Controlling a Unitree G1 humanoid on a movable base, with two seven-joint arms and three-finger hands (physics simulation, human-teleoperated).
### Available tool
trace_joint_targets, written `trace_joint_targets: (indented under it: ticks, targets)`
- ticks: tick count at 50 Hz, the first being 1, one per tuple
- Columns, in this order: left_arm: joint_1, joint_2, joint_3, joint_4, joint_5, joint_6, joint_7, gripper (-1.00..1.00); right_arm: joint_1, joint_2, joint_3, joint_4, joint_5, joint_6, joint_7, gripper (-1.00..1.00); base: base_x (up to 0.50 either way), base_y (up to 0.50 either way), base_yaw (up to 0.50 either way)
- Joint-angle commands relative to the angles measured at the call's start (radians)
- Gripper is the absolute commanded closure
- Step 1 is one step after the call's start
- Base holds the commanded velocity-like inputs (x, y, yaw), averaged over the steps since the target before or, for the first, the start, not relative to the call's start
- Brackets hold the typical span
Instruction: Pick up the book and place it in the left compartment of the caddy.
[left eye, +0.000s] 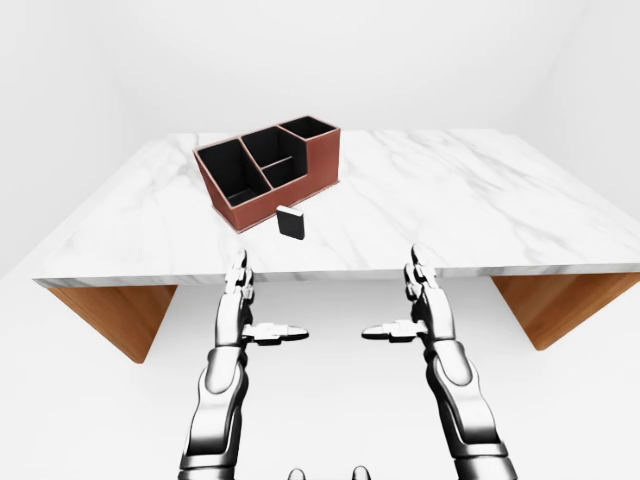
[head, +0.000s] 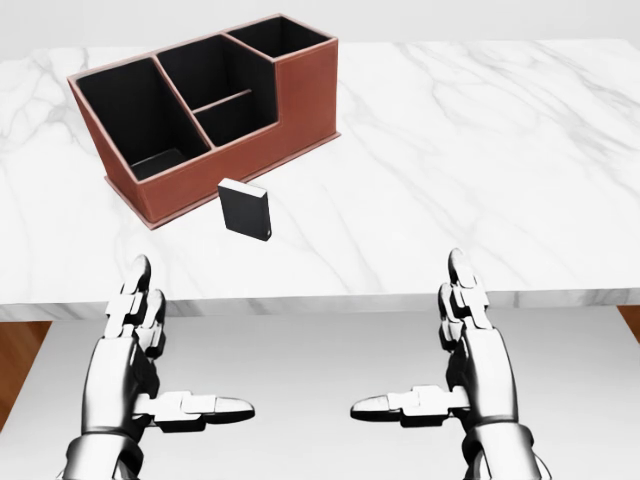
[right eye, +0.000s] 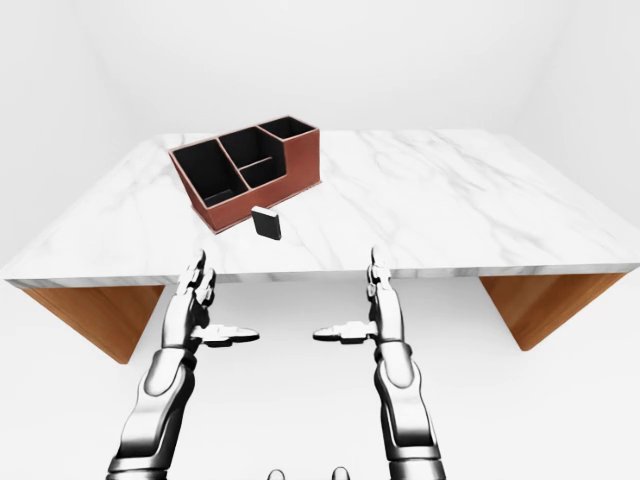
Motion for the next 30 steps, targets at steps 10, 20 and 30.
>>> trace_joint_targets:
  ticks: [10,20,30]
  targets:
    - [0.031,0.017,0.067,-0.130,-0.091,0.070,-0.035,-1.00,0.044,-0.008,-0.011,-0.095,-0.018,0.036,0.021,-1.00,0.00,0.00,0.00]
    - [0.063,0.019,0.115,-0.263,-0.150,0.076,-0.017,-1.00,0.056,-0.005,-0.006,-0.122,-0.039,0.048,0.013,-1.00,0.00,0.00,0.00]
    - [0.070,0.023,0.175,-0.334,-0.203,0.076,0.005,-1.00,0.077,-0.002,0.005,-0.171,-0.056,0.063,0.009,-1.00,0.00,0.00,0.00]
